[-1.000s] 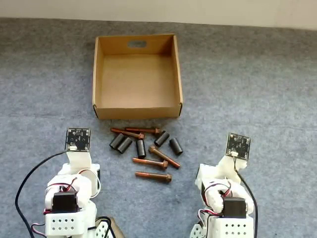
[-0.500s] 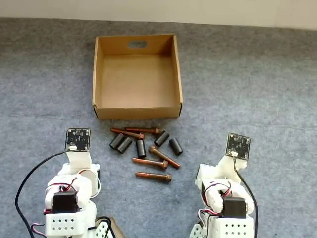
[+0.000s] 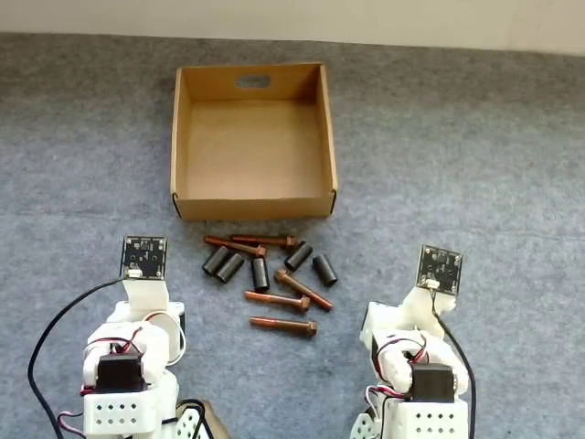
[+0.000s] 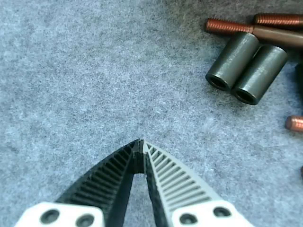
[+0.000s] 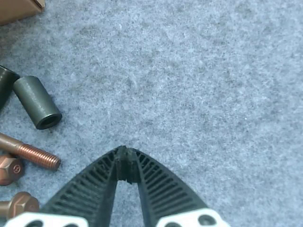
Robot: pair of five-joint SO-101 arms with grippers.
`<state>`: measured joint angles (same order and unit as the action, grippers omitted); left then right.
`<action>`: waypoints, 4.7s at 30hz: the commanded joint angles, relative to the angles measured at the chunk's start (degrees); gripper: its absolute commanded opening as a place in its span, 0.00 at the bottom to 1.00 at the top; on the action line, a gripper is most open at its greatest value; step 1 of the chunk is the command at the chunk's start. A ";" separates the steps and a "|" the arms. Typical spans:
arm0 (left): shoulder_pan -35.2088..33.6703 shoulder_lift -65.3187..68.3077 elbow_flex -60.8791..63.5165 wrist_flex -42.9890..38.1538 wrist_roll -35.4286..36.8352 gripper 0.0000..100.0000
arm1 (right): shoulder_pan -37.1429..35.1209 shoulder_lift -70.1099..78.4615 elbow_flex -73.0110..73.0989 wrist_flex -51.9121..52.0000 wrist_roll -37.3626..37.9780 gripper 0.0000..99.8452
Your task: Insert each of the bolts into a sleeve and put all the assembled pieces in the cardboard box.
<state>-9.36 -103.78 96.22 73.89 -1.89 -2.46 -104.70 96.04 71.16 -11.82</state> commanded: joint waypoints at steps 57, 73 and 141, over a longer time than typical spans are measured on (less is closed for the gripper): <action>-0.66 -0.48 0.92 0.18 -0.44 0.01 | -21.23 47.43 -31.16 -13.67 18.90 0.16; -0.66 -0.48 0.92 0.18 -0.44 0.01 | -25.01 73.71 -30.37 -40.84 19.16 0.16; -0.66 -0.48 0.92 0.18 -0.44 0.01 | -14.02 60.62 -14.73 -23.96 31.30 0.04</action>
<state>-9.36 -103.78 96.22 73.89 -1.89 -17.14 -44.57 80.66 49.54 18.86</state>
